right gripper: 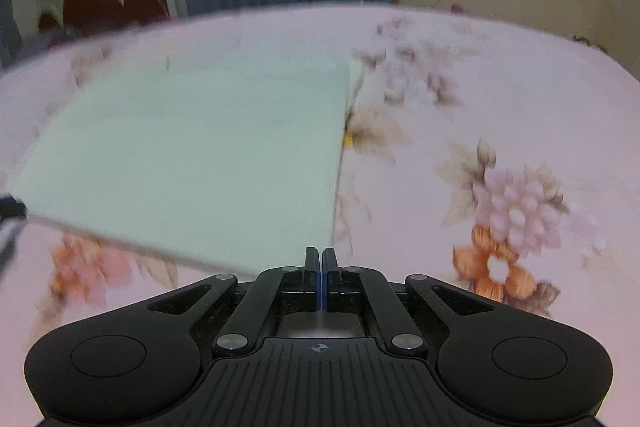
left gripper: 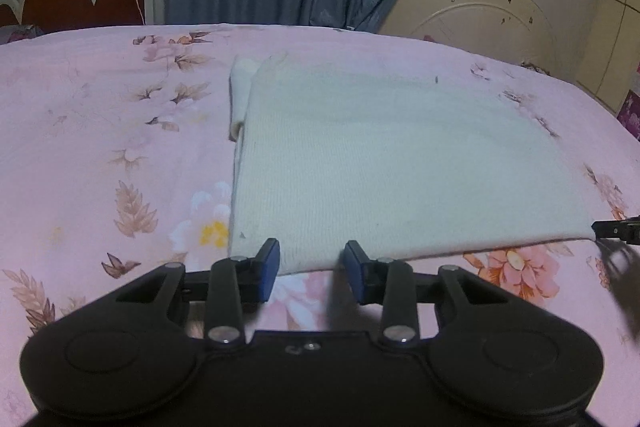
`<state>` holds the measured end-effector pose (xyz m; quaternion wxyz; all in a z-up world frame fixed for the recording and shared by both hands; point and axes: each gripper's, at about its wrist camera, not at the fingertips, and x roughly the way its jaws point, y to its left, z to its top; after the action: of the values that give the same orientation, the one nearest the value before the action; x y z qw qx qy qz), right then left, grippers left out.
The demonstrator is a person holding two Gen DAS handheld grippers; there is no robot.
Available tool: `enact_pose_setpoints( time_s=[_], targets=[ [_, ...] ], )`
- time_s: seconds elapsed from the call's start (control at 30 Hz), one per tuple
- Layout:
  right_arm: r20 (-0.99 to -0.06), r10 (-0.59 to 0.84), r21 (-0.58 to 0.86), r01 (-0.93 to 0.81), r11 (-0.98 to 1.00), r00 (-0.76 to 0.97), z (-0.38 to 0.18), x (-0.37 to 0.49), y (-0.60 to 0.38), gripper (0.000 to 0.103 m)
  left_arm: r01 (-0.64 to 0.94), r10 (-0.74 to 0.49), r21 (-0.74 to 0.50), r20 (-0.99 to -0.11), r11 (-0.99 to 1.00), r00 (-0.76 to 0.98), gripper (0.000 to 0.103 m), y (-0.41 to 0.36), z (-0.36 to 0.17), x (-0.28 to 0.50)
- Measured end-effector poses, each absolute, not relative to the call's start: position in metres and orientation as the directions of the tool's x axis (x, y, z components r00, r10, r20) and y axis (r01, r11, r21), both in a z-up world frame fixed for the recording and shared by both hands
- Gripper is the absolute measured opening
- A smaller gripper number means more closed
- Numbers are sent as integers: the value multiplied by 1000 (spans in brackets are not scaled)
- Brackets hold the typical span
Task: Fold small clothes
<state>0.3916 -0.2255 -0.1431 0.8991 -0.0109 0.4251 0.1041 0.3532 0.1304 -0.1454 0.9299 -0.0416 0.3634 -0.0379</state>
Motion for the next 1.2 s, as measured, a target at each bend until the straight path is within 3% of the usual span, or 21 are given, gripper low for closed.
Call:
enact_pose_setpoints(
  time_s=[0.17, 0.3, 0.4, 0.43, 0.57, 0.87, 0.97, 1.03, 1.13, 1.2],
  targets=[
    [-768, 171, 53, -205, 977, 618, -144, 392, -224, 0, 12, -104, -138, -683, 990, 723, 37, 134, -142, 354],
    [-775, 187, 78, -203, 976, 603, -139, 391, -225, 0, -89, -103, -275, -611, 957, 785, 77, 147, -123, 333],
    [-736, 227, 124, -202, 971, 638, -131, 386, -232, 4, -134, -195, -465, -592, 875, 782, 47, 158, -130, 324],
    [-728, 242, 146, -199, 969, 641, -129, 385, -234, 4, -165, -220, -522, -597, 837, 771, 43, 160, -138, 325],
    [-679, 309, 223, -214, 951, 666, -119, 384, -230, 4, -266, -266, -695, -557, 668, 787, 41, 170, -170, 329],
    [-657, 396, 296, -264, 918, 641, -110, 433, -177, 4, -288, -222, -800, -456, 526, 862, 34, 184, -193, 364],
    [-658, 407, 299, -276, 913, 633, -115, 455, -151, 4, -291, -216, -801, -455, 523, 864, 24, 181, -196, 378],
    [-660, 416, 305, -284, 909, 625, -118, 471, -132, 4, -304, -211, -799, -464, 518, 861, 11, 182, -201, 386],
    [-650, 436, 311, -306, 900, 623, -121, 487, -112, 4, -300, -209, -807, -454, 509, 866, 10, 185, -203, 390],
    [-643, 443, 302, -324, 896, 625, -124, 495, -102, 4, -287, -216, -822, -434, 492, 874, 16, 187, -202, 389]
  ],
)
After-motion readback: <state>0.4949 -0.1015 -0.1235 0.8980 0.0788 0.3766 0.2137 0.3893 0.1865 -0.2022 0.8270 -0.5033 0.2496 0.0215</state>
